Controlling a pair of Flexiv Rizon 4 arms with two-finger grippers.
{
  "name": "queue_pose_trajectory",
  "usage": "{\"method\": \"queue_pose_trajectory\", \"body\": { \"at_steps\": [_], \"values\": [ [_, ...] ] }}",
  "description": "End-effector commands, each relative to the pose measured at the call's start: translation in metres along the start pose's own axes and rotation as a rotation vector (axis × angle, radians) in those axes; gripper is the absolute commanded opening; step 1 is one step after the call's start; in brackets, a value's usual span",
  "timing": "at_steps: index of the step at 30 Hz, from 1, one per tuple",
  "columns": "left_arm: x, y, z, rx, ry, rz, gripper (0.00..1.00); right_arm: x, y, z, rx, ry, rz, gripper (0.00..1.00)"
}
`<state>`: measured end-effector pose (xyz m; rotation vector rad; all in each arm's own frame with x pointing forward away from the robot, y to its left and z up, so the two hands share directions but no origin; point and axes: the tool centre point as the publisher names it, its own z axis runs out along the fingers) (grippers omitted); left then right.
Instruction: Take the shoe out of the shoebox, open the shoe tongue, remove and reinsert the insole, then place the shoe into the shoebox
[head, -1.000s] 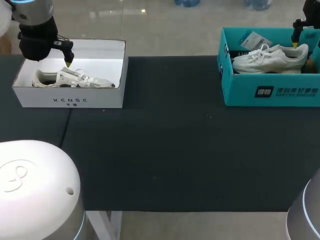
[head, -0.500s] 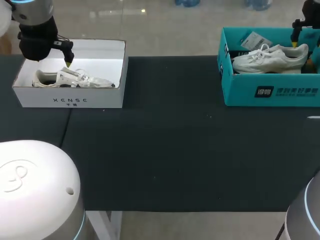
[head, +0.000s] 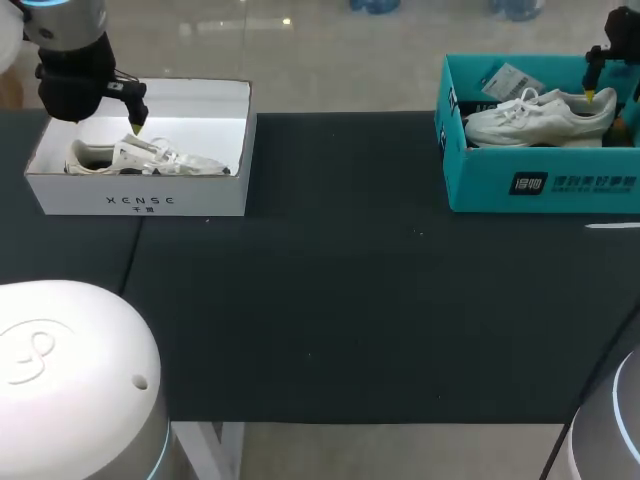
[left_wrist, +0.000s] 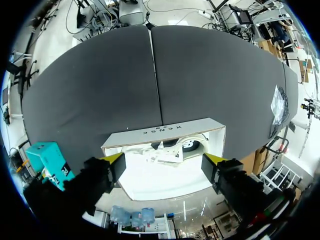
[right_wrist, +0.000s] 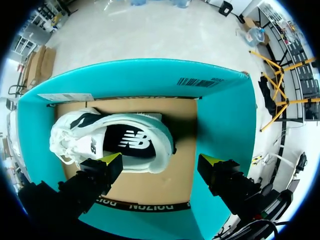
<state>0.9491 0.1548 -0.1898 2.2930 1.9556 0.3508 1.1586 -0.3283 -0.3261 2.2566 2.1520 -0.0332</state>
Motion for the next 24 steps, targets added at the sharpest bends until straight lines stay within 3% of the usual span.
{"method": "queue_pose_trajectory", "body": {
  "at_steps": [1,14,16,19,24],
  "values": [
    [0.000,-0.001,0.000,-0.002,0.002,0.001,1.00,-0.001,0.009,0.005,0.035,0.005,-0.004,1.00],
    [0.000,-0.001,0.000,-0.002,0.002,0.001,1.00,-0.001,0.015,0.015,0.048,0.005,-0.010,1.00],
    [0.000,-0.001,0.000,-0.002,0.002,0.001,1.00,-0.001,0.016,0.017,0.047,0.005,-0.010,0.66],
    [0.000,-0.001,0.000,-0.002,0.002,0.001,1.00,0.000,0.017,0.018,0.049,0.003,-0.012,0.47],
    [0.000,-0.001,0.000,-0.002,0.002,0.001,1.00,-0.001,0.019,0.021,0.052,0.004,-0.016,0.45]
  ]
}}
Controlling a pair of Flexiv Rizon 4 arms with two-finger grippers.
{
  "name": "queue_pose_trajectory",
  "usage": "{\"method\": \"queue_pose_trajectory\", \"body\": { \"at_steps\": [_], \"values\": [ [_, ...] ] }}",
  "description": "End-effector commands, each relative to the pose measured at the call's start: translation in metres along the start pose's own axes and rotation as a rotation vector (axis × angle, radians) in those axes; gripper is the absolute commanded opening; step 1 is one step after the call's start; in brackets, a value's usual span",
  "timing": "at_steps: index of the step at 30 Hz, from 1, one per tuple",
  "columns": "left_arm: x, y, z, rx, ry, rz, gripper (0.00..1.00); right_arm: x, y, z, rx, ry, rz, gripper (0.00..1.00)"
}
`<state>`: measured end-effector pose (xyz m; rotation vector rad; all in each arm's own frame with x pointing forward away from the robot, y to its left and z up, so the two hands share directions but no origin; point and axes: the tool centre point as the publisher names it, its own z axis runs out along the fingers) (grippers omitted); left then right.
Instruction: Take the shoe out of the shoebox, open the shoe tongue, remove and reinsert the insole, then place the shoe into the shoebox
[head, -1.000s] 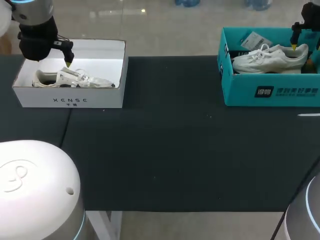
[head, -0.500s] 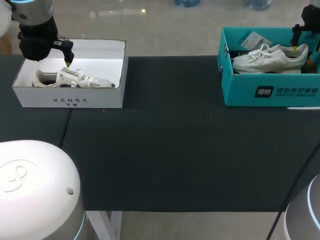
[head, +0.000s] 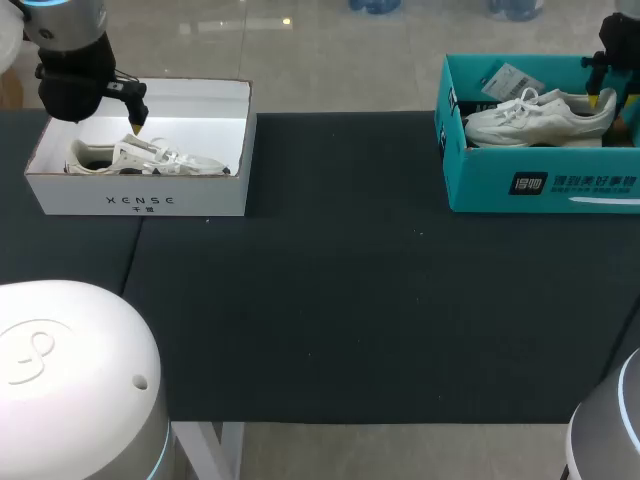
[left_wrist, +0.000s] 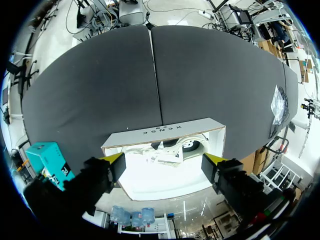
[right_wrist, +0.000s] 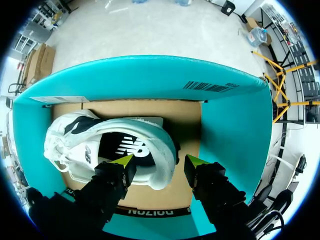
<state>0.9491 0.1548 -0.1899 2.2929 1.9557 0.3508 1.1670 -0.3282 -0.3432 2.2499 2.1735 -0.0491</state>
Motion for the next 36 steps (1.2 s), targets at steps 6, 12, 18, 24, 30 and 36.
{"method": "queue_pose_trajectory", "body": {
  "at_steps": [6,12,18,24,30,36],
  "values": [
    [0.000,-0.001,0.000,-0.002,0.002,0.001,1.00,-0.003,0.010,0.003,0.038,-0.002,-0.005,0.39],
    [0.000,-0.001,0.000,-0.002,0.002,0.001,1.00,-0.008,0.009,0.002,0.035,-0.001,0.003,0.00],
    [0.000,-0.001,0.000,-0.002,0.002,0.001,1.00,-0.009,0.006,-0.002,0.028,0.000,0.010,0.00],
    [0.000,-0.001,0.000,-0.002,0.002,0.001,1.00,-0.012,0.003,-0.009,0.021,0.003,0.016,0.00],
    [0.000,-0.001,0.000,-0.002,0.002,0.001,1.00,-0.015,0.000,-0.032,0.002,-0.005,0.025,0.00],
    [0.000,-0.001,0.000,-0.002,0.002,0.001,1.00,-0.020,-0.003,-0.068,-0.017,0.014,0.039,0.00]
  ]
}}
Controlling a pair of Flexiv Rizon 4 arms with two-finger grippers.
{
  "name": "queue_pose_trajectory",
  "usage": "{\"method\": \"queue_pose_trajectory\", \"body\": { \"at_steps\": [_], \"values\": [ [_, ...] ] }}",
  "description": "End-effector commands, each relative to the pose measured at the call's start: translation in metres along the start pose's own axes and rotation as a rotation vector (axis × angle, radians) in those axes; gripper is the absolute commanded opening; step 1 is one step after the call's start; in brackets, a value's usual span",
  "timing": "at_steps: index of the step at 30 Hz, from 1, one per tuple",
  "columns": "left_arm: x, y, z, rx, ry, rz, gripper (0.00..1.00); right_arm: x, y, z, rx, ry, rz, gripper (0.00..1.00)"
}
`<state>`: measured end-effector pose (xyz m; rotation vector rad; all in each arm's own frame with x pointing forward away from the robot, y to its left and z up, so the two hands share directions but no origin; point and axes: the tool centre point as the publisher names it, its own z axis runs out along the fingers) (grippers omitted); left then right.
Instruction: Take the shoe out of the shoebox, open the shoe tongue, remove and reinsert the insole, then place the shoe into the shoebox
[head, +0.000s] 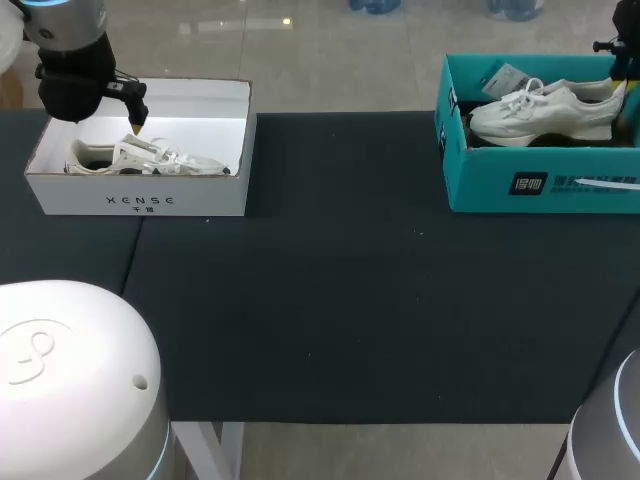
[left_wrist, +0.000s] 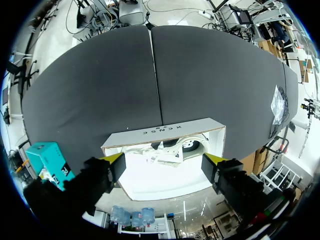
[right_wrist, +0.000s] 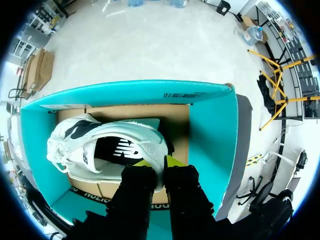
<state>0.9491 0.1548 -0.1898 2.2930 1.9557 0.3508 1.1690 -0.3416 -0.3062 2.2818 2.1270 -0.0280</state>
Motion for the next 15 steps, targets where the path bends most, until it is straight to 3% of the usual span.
{"method": "queue_pose_trajectory", "body": {
  "at_steps": [1,8,15],
  "values": [
    [0.000,-0.001,0.000,-0.002,0.001,0.001,1.00,-0.007,-0.003,-0.039,-0.006,0.016,0.005,0.00],
    [0.000,-0.001,0.000,-0.002,0.001,0.001,1.00,-0.015,0.002,-0.099,-0.055,0.020,-0.003,0.00],
    [0.000,-0.001,0.000,-0.002,0.001,0.001,1.00,-0.023,0.002,-0.176,-0.102,0.006,-0.023,0.00]
  ]
}}
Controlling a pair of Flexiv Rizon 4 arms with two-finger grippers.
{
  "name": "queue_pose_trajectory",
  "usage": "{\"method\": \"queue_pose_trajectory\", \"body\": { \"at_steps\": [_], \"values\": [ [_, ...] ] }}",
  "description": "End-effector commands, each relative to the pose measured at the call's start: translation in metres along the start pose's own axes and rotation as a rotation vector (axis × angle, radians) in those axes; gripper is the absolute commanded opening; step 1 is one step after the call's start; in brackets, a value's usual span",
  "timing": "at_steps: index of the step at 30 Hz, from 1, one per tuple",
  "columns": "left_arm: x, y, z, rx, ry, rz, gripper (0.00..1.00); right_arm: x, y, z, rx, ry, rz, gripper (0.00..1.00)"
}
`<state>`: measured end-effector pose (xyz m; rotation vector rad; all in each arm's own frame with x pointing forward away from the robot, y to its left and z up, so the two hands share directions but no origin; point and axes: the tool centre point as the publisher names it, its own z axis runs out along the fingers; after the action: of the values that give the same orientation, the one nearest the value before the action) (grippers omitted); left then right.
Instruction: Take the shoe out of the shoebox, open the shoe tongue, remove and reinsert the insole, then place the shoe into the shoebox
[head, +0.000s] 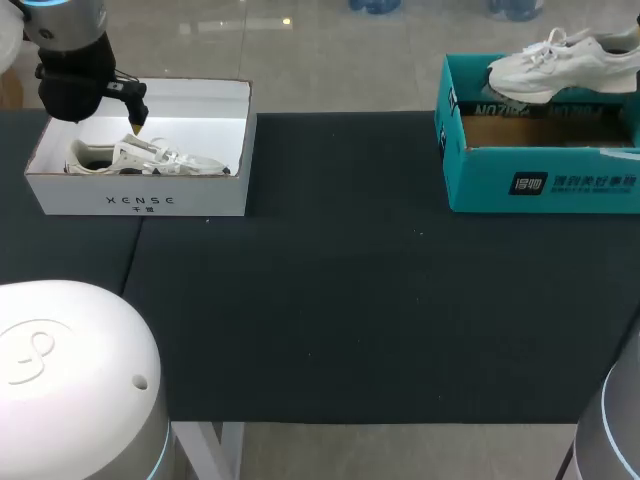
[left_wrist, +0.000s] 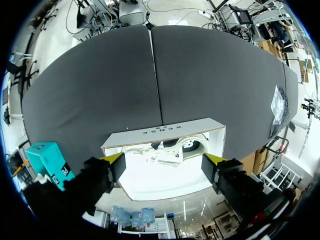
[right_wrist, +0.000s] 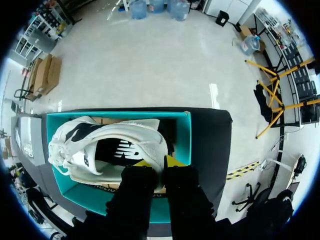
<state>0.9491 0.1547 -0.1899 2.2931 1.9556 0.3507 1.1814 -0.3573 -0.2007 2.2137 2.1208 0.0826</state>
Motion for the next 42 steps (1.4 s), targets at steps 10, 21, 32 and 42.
{"method": "queue_pose_trajectory", "body": {
  "at_steps": [10,21,32,42],
  "values": [
    [0.000,-0.001,0.000,-0.002,0.002,0.001,1.00,-0.015,0.000,-0.138,-0.054,-0.023,0.024,0.00],
    [0.000,-0.001,0.000,-0.002,0.002,0.001,1.00,-0.012,0.001,-0.157,-0.055,-0.026,0.028,0.00],
    [0.000,-0.001,0.000,-0.002,0.002,0.001,1.00,-0.012,0.001,-0.157,-0.055,-0.026,0.028,0.00],
    [0.000,-0.001,0.000,-0.002,0.002,0.001,1.00,0.028,-0.048,-0.153,-0.024,-0.040,0.041,0.00]
  ]
}}
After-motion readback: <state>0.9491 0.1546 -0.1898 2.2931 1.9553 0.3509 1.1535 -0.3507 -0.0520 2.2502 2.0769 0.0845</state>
